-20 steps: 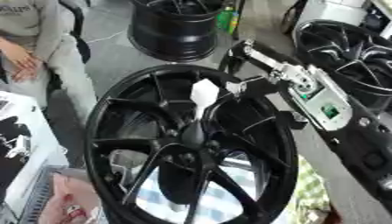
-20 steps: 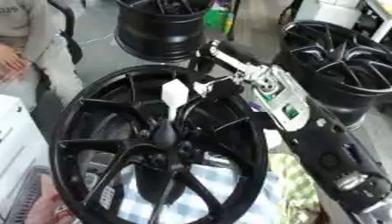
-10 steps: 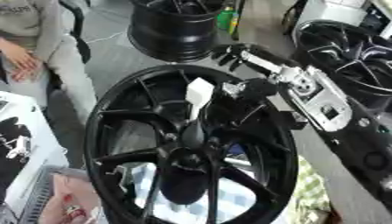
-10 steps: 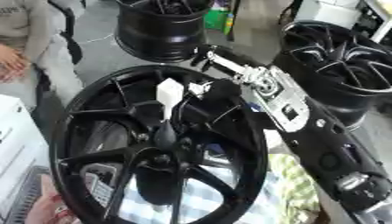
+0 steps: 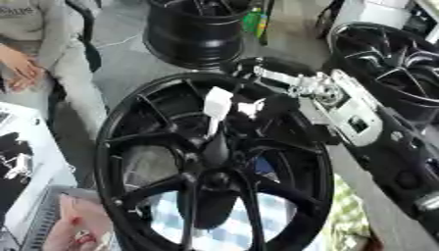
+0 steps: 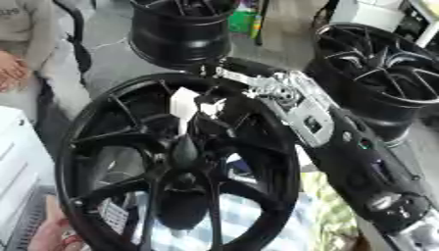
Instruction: Pull the pin out of the wheel hub.
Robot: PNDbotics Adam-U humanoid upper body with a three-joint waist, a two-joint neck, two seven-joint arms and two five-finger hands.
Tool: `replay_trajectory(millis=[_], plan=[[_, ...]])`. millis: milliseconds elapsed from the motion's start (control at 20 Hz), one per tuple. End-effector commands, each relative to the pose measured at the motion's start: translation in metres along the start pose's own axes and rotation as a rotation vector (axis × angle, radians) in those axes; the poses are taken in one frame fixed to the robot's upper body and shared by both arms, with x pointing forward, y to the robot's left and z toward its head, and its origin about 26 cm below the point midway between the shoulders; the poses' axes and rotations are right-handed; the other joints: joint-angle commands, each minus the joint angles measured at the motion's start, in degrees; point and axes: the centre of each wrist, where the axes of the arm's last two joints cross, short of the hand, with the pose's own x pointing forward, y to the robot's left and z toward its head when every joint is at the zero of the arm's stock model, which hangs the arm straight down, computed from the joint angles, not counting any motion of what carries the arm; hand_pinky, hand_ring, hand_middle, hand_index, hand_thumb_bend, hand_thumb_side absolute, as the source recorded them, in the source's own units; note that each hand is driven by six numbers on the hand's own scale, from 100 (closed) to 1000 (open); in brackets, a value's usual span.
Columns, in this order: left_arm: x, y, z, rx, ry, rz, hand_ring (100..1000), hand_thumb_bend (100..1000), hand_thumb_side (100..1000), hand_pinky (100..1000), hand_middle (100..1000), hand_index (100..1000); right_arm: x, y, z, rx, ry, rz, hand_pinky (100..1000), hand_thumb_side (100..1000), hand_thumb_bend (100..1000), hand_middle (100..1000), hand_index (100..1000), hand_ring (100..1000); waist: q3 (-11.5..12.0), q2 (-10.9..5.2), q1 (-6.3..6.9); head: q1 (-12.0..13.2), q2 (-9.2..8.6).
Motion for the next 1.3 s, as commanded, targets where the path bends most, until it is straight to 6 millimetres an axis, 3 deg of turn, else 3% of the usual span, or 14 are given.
replay_trajectory(millis=[50, 350, 700, 800, 950, 1150, 1300], plan=[[0.007, 0.001, -0.005, -0.010, -0.026, 0.002, 703, 158, 355, 713, 629, 780, 0.009, -0.009, -0.005, 0.014, -0.021, 0.046, 783, 560, 100, 877, 993, 863, 0.1, -0.52, 0.65, -0.4, -0.54], [0.006, 0.001, -0.005, -0.009, -0.024, 0.003, 703, 157, 356, 713, 630, 780, 0.015, -0.002, -0.011, 0.076, -0.040, 0.067, 781, 571, 100, 865, 980, 853, 0.3, -0.56, 0.57, -0.4, -0.53], [0.006, -0.001, -0.005, -0.015, -0.023, 0.005, 703, 150, 360, 714, 630, 780, 0.009, 0.008, -0.016, 0.093, -0.001, 0.062, 700, 470, 100, 798, 938, 765, 0.4, -0.39, 0.55, -0.6, -0.51], [0.006, -0.001, -0.005, -0.015, -0.024, 0.005, 703, 147, 359, 714, 630, 780, 0.006, 0.011, -0.018, 0.079, 0.007, 0.049, 642, 398, 100, 761, 916, 697, 0.5, -0.31, 0.53, -0.6, -0.50], [0.006, -0.002, -0.005, -0.016, -0.023, 0.006, 703, 144, 360, 714, 630, 780, 0.003, 0.014, -0.019, 0.045, 0.007, 0.037, 455, 120, 100, 636, 831, 509, 0.5, -0.22, 0.48, -0.7, -0.57], [0.006, -0.003, -0.005, -0.021, -0.023, 0.007, 703, 139, 363, 714, 630, 780, 0.002, 0.013, -0.020, -0.018, -0.006, 0.023, 307, 100, 100, 521, 730, 386, 0.6, -0.18, 0.44, -0.8, -0.66], [0.005, -0.003, -0.005, -0.021, -0.021, 0.007, 703, 139, 361, 715, 630, 780, 0.003, 0.009, -0.019, -0.060, -0.013, 0.017, 297, 100, 100, 512, 726, 376, 0.6, -0.22, 0.44, -0.8, -0.66]])
